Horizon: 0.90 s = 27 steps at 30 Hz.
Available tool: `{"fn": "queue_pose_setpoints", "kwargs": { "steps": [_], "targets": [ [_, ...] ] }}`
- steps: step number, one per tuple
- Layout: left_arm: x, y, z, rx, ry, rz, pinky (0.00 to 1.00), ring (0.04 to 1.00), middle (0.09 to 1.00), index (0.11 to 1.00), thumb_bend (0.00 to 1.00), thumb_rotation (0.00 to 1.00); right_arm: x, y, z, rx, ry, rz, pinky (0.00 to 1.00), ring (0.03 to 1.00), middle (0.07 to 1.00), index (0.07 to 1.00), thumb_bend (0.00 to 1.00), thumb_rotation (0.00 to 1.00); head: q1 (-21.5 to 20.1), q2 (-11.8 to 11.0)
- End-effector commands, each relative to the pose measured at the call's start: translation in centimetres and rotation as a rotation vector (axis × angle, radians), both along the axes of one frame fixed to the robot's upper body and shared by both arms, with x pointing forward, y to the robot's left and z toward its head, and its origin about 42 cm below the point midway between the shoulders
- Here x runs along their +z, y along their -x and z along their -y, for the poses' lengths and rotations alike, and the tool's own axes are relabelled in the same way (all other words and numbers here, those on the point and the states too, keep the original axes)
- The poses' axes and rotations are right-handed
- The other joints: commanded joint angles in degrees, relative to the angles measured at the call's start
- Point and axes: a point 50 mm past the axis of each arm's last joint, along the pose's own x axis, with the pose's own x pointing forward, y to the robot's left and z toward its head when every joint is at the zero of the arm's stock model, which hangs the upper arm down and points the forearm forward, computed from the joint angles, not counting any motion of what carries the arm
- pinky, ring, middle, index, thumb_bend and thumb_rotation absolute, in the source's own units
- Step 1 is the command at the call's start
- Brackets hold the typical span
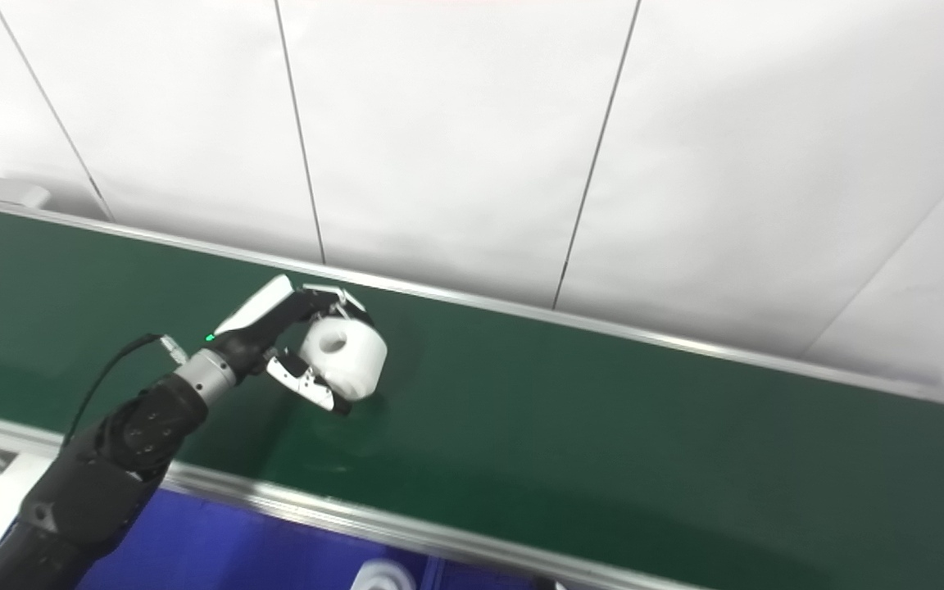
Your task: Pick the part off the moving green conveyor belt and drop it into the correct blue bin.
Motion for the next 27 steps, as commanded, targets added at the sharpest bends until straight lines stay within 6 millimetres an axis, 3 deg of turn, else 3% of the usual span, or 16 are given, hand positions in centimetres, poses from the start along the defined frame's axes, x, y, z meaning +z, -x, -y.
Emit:
{"fn": "queue_pose_setpoints", "kwargs": {
  "steps": [1, 5, 10, 18, 27],
  "targets": [
    [2.4, 0.7, -0.7, -0.012, 0.052, 0.1, 0.46, 0.424, 0.508, 0.521, 0.5, 0.0, 1.4, 0.2, -0.3, 0.011, -0.016, 0.06, 0.79, 0.846, 0.868, 0.875, 0.62, 0.41, -1.36, 0.85],
    [3.0, 3.7, -1.2, -0.011, 0.133, 0.111, 0.45, 0.428, 0.5, 0.528, 0.5, 0.0, 2.1, 0.3, -0.6, 0.003, -0.008, 0.065, 0.8, 0.853, 0.867, 0.873, 0.64, 0.44, -6.4, 4.1],
    [2.0, 7.3, -1.8, -0.067, 0.206, 0.051, 0.44, 0.42, 0.503, 0.536, 0.5, 0.0, 2.4, 0.3, -0.7, -0.001, -0.012, 0.064, 0.81, 0.855, 0.869, 0.874, 0.66, 0.45, -9.59, 5.66],
    [-1.4, 13.2, -1.3, -0.1, 0.246, -0.031, 0.43, 0.424, 0.503, 0.532, 0.5, 0.0, 2.4, 0.3, -0.7, -0.011, -0.014, 0.067, 0.79, 0.844, 0.866, 0.873, 0.69, 0.48, -11.11, 6.56],
    [-4.0, 18.3, 1.4, -0.142, 0.269, -0.212, 0.45, 0.43, 0.5, 0.523, 0.5, 0.0, 2.7, 0.4, -0.7, -0.012, -0.011, 0.051, 0.8, 0.85, 0.873, 0.879, 0.68, 0.49, -11.23, 6.89]
  ]
}}
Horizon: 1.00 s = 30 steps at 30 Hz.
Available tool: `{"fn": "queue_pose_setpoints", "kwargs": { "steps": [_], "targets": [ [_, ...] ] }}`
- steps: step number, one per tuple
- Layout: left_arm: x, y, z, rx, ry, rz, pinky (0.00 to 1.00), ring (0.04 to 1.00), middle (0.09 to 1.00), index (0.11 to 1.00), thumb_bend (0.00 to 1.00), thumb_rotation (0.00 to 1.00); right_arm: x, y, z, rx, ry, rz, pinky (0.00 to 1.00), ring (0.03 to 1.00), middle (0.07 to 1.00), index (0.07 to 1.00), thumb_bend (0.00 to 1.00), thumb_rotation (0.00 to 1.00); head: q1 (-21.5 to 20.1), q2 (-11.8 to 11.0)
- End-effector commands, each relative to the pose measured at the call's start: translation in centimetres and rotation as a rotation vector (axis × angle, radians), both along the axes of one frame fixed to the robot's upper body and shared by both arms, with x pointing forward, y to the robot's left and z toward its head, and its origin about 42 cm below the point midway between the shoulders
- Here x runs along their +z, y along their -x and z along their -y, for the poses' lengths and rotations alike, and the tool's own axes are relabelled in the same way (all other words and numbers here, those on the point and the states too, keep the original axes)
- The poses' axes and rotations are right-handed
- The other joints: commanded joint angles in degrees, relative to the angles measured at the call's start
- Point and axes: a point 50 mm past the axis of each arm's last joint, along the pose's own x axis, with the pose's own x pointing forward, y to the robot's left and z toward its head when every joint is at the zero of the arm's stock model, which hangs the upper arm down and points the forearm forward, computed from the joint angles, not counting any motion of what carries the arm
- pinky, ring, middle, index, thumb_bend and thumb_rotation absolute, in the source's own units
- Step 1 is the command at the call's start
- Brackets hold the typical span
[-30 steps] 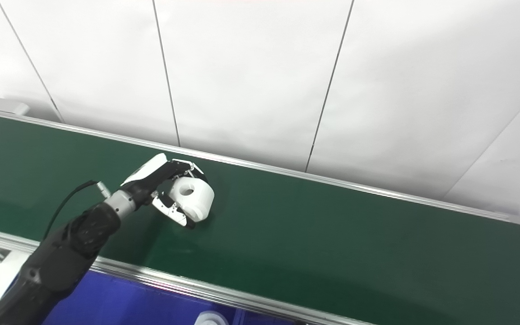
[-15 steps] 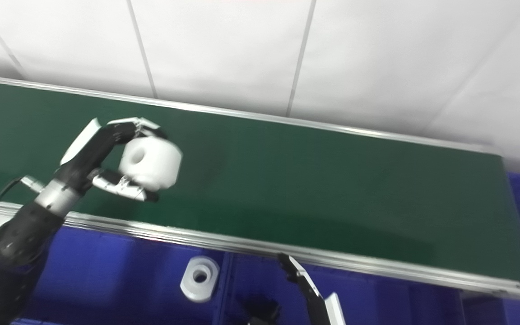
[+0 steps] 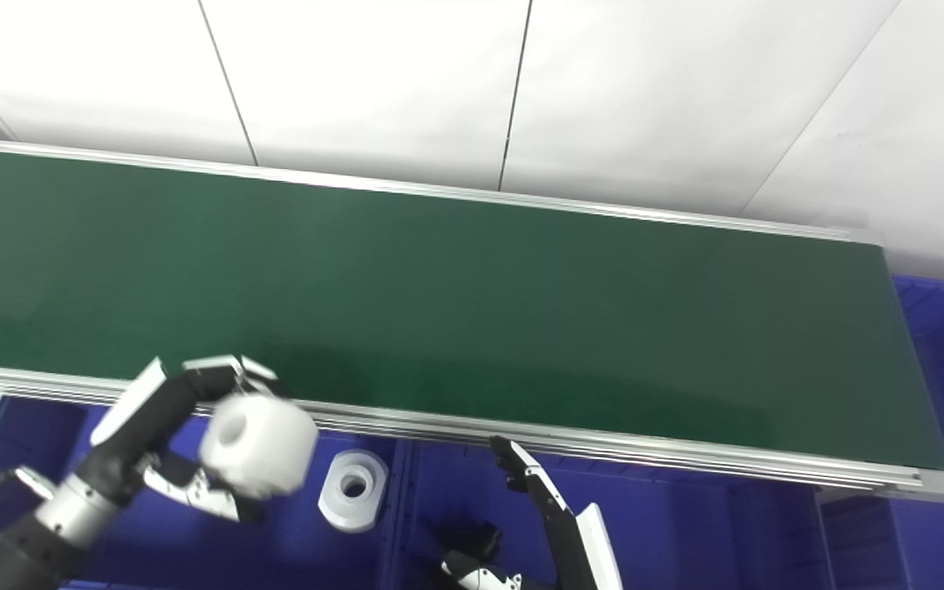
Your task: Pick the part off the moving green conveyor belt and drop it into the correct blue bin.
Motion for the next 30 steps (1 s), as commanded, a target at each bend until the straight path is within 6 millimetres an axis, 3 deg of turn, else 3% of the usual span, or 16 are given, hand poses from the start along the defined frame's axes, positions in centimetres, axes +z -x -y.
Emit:
{"fn": "queue_pose_setpoints", "kwargs": {
  "steps": [1, 14, 17, 24, 25, 28, 30],
  "targets": [
    [0.5, 0.4, 0.4, -0.018, -0.01, 0.023, 0.45, 0.426, 0.498, 0.527, 0.5, 0.0, 0.8, 0.1, -0.2, -0.007, -0.018, 0.026, 0.81, 0.856, 0.872, 0.878, 0.68, 0.48, 0.46, 0.07],
    [-1.2, 3.1, 2.8, -0.057, -0.219, -0.003, 0.46, 0.416, 0.497, 0.532, 0.5, 0.0, 1.4, 0.0, 0.3, -0.009, -0.012, 0.025, 0.77, 0.845, 0.875, 0.878, 0.68, 0.49, 2.48, 0.98],
    [-1.6, 3.5, 3.2, -0.076, -0.311, 0.001, 0.4, 0.385, 0.484, 0.55, 0.49, 0.0, 1.5, 0.0, 0.4, -0.004, -0.008, 0.022, 0.76, 0.841, 0.875, 0.88, 0.68, 0.49, 2.88, 0.9],
    [-2.3, 3.8, 4.2, -0.086, -0.533, 0.058, 0.45, 0.396, 0.503, 0.547, 0.49, 0.0, 1.6, -0.1, 0.3, -0.004, -0.009, 0.021, 0.75, 0.836, 0.871, 0.881, 0.68, 0.48, 3.26, 1.11],
    [-2.3, 3.7, 4.3, -0.083, -0.582, 0.057, 0.48, 0.412, 0.509, 0.534, 0.5, 0.0, 1.6, -0.1, 0.3, -0.005, -0.009, 0.018, 0.76, 0.837, 0.872, 0.882, 0.68, 0.48, 3.33, 1.09],
    [-2.3, 3.6, 4.5, -0.074, -0.692, 0.024, 0.54, 0.589, 0.505, 0.501, 0.51, 0.0, 1.6, 0.0, 0.2, -0.007, -0.011, 0.017, 0.75, 0.836, 0.874, 0.883, 0.68, 0.49, 3.48, 1.15],
    [-2.3, 3.6, 4.5, -0.076, -0.763, 0.028, 0.57, 0.649, 0.652, 0.499, 0.5, 0.06, 1.6, 0.0, 0.2, -0.009, -0.017, 0.018, 0.76, 0.838, 0.873, 0.881, 0.68, 0.48, 3.44, 1.11]
  ]
}}
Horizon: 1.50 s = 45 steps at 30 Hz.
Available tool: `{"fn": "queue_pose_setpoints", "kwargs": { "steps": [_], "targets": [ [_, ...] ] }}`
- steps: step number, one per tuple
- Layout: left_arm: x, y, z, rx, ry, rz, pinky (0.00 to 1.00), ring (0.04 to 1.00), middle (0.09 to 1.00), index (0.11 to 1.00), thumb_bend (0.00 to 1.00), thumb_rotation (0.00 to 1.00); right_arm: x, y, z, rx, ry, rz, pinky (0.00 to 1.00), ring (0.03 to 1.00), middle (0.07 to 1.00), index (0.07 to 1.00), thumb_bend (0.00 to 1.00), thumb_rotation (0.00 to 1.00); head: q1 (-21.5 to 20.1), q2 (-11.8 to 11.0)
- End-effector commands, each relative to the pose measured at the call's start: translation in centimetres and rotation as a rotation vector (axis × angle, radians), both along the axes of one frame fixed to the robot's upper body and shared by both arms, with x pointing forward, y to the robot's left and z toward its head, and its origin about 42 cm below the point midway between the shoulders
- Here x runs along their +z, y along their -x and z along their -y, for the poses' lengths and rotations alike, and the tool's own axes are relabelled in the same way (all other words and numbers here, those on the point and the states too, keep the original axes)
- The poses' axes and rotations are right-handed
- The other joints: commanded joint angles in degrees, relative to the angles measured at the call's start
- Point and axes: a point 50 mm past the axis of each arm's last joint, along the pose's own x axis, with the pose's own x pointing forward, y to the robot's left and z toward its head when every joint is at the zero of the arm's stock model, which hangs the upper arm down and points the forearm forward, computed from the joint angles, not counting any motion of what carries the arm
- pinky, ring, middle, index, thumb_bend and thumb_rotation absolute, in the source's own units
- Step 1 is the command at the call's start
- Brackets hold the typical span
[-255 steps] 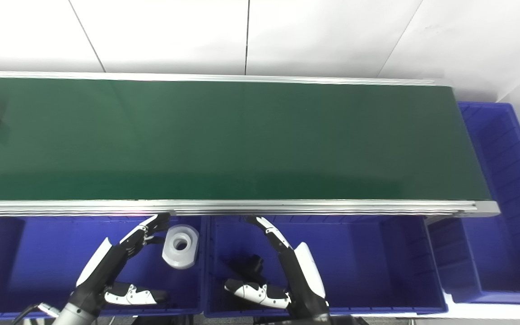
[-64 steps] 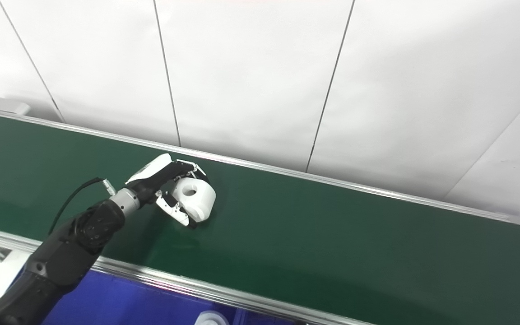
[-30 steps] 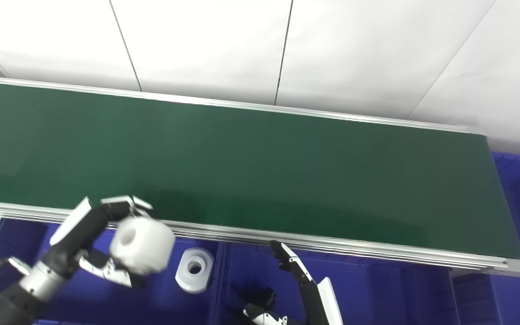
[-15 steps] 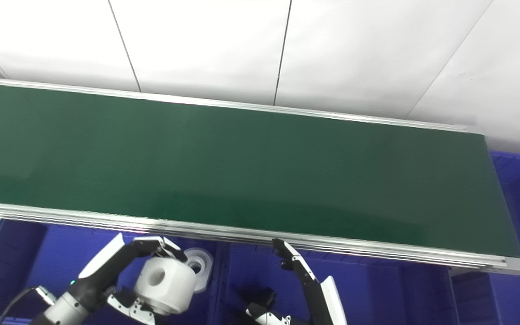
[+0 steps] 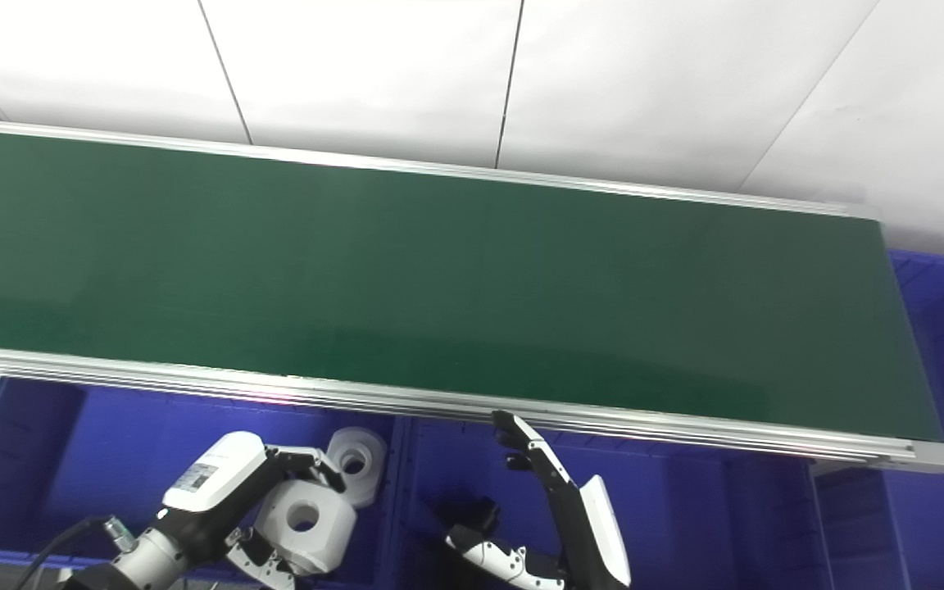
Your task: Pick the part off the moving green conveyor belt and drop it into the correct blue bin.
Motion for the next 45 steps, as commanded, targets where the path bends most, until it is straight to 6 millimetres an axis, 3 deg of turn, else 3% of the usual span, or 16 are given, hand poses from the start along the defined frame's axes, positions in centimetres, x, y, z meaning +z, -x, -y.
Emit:
{"fn": "queue_pose_setpoints", "kwargs": {
  "steps": [1, 5, 7, 11, 17, 21, 25, 31, 39, 45],
  "targets": [
    [0.9, -0.2, 0.3, -0.015, -0.074, 0.05, 0.66, 0.683, 0.676, 0.591, 0.54, 0.23, 0.9, 0.1, -0.2, -0.012, -0.025, 0.025, 0.75, 0.838, 0.873, 0.882, 0.68, 0.48, 0.01, -0.13],
    [0.9, -0.3, 0.2, -0.012, -0.196, 0.065, 0.88, 0.755, 0.741, 0.732, 0.63, 0.63, 1.0, 0.0, -0.2, -0.008, -0.022, 0.026, 0.77, 0.841, 0.875, 0.882, 0.67, 0.47, 0.1, -0.09],
    [1.0, -0.3, 0.2, 0.001, -0.219, 0.067, 0.91, 0.775, 0.764, 0.75, 0.66, 0.67, 0.9, 0.0, -0.2, -0.007, -0.021, 0.027, 0.77, 0.839, 0.874, 0.882, 0.67, 0.47, 0.11, -0.16],
    [1.0, -0.2, 0.1, 0.027, -0.183, 0.094, 0.97, 0.843, 0.835, 0.805, 0.72, 0.67, 0.8, 0.0, -0.3, -0.007, -0.02, 0.031, 0.76, 0.834, 0.87, 0.88, 0.67, 0.47, -0.11, -0.17],
    [1.0, 0.0, -0.3, 0.048, -0.042, 0.124, 0.92, 0.866, 0.868, 0.837, 0.76, 0.64, 0.9, 0.0, -0.3, -0.008, -0.022, 0.028, 0.75, 0.834, 0.869, 0.876, 0.67, 0.47, -0.75, -0.18],
    [1.4, 0.1, -0.3, 0.098, 0.279, 0.039, 0.9, 0.866, 0.866, 0.835, 0.77, 0.59, 0.9, 0.1, -0.2, -0.004, -0.02, 0.028, 0.75, 0.838, 0.874, 0.878, 0.67, 0.48, -1.16, -0.65],
    [1.5, 0.2, 0.0, 0.097, 0.574, -0.011, 0.79, 0.864, 0.883, 0.863, 0.75, 0.55, 0.8, 0.1, -0.2, 0.003, -0.02, 0.029, 0.77, 0.843, 0.876, 0.882, 0.68, 0.48, -1.77, -1.18],
    [0.8, 0.5, 0.4, 0.094, 0.803, -0.042, 0.85, 0.89, 0.902, 0.896, 0.79, 0.57, 0.6, 0.5, -0.2, -0.007, -0.009, 0.003, 0.79, 0.859, 0.884, 0.898, 0.71, 0.51, -2.71, -2.22],
    [-0.4, 1.2, 0.0, 0.153, 0.919, -0.106, 0.82, 0.874, 0.911, 0.907, 0.85, 0.56, 0.1, 1.1, -0.3, -0.01, -0.032, -0.018, 0.8, 0.87, 0.904, 0.93, 0.72, 0.49, -3.0, -3.45],
    [-1.3, 1.4, -0.2, 0.187, 0.954, -0.138, 0.8, 0.871, 0.904, 0.9, 0.82, 0.49, -0.2, 1.4, -0.4, -0.013, -0.033, -0.032, 0.81, 0.875, 0.913, 0.939, 0.72, 0.46, -3.28, -4.96]
  ]
}}
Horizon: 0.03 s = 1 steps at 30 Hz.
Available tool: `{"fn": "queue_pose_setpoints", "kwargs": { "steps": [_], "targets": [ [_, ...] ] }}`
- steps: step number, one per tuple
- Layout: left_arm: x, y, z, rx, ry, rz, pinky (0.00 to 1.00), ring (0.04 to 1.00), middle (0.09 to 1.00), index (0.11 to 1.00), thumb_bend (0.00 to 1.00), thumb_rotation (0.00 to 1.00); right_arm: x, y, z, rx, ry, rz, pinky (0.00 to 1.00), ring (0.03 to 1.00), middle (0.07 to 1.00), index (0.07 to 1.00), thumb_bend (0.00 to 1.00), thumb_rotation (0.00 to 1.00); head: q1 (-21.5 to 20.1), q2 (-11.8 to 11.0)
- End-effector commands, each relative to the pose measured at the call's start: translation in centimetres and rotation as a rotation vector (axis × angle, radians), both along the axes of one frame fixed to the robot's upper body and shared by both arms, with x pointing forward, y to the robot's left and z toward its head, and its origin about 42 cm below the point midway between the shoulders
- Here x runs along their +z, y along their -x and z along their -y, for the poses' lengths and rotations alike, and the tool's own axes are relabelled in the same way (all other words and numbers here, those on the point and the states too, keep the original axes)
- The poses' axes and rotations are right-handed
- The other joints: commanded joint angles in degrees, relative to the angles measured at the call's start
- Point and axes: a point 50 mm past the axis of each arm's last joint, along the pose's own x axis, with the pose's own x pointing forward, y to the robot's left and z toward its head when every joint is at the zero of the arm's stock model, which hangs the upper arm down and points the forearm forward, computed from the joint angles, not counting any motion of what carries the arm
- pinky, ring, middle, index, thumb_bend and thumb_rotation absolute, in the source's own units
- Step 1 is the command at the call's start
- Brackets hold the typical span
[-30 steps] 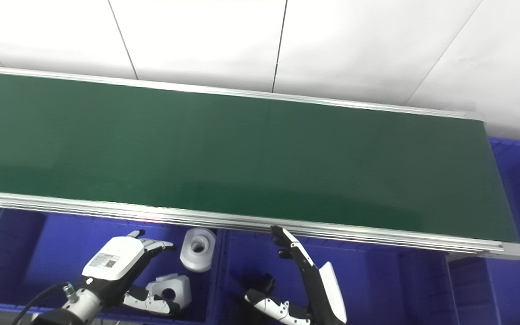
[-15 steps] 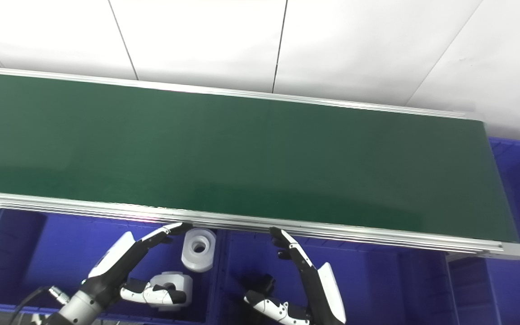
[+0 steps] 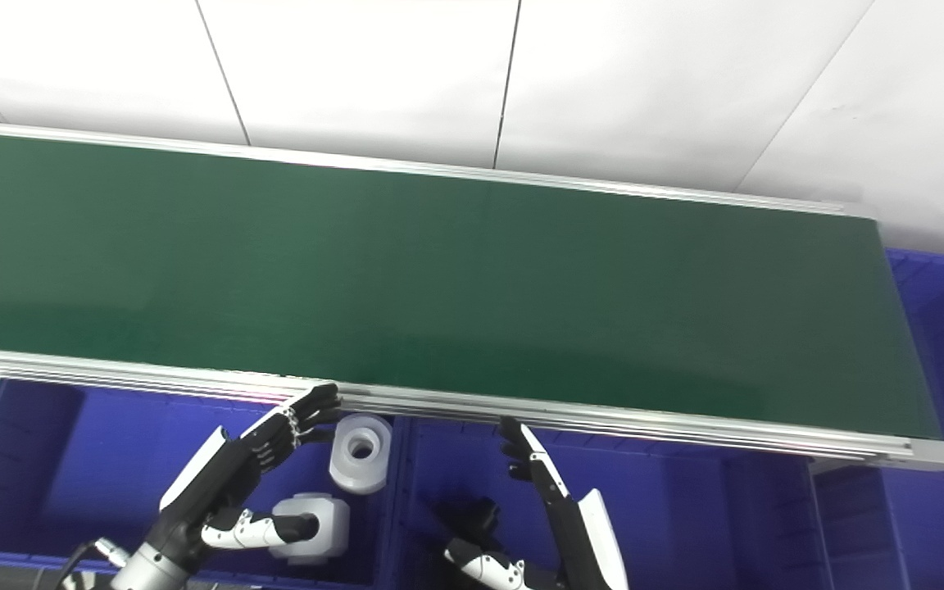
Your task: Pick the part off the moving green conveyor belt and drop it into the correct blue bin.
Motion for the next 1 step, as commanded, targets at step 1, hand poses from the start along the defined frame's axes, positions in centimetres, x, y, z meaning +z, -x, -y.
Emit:
{"fn": "queue_pose_setpoints", "kwargs": {
  "steps": [1],
  "targets": [
    [0.37, 0.15, -0.24, 0.018, 0.035, 0.033, 0.79, 0.868, 0.9, 0.896, 0.82, 0.48, 0.34, 0.32, -0.37, -0.007, -0.024, 0.013, 0.8, 0.874, 0.914, 0.94, 0.72, 0.45, -0.17, -0.22]
  ]
}}
